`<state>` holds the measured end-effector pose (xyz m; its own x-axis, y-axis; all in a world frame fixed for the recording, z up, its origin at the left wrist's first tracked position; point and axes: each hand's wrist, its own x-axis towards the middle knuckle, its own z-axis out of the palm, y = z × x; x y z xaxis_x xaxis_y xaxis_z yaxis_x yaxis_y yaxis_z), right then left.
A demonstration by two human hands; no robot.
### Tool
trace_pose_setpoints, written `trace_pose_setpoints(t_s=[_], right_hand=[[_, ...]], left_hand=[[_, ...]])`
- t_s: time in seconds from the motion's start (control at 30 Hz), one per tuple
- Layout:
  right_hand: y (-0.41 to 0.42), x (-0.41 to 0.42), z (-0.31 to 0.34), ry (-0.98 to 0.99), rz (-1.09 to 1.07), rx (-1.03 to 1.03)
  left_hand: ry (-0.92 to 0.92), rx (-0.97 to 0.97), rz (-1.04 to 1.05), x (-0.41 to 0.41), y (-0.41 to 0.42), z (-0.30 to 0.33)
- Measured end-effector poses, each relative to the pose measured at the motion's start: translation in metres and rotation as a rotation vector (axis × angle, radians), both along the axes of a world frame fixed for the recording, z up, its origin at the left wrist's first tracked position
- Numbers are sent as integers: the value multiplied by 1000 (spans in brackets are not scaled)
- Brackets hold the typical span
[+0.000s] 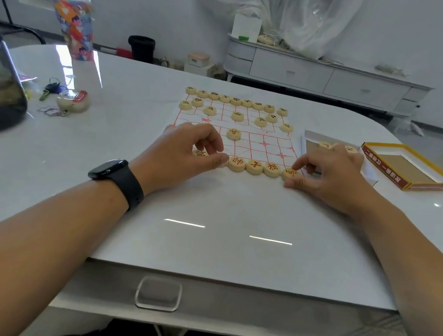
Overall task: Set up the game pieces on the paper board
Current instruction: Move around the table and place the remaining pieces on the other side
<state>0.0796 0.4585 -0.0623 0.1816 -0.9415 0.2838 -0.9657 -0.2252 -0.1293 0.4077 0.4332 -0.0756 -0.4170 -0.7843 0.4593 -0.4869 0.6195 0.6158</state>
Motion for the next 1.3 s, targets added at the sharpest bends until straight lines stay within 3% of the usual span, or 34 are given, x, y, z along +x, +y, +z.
trace_pose_setpoints(t_s=[0.23,0.6,0.73,0.87,1.17,1.3], right_hand=[[3,10,2,5,-19,18],[5,-3,5,-337,86,-152],[-15,-33,27,-450,-29,-295],[-34,-76,33,-385,-165,-394],[-33,-124,22,-197,-330,84],[-37,-127,23,-92,-389,134]], left_hand=[[-28,-3,-4,-2,1,0],[3,-123,-17,-51,11,11],[-48,-130,-41,-96,5,24],[-228,-96,-62,-150,-13,41],[-591,-36,3,-250,-78,66],[-824,-49,51,-277,-90,55]])
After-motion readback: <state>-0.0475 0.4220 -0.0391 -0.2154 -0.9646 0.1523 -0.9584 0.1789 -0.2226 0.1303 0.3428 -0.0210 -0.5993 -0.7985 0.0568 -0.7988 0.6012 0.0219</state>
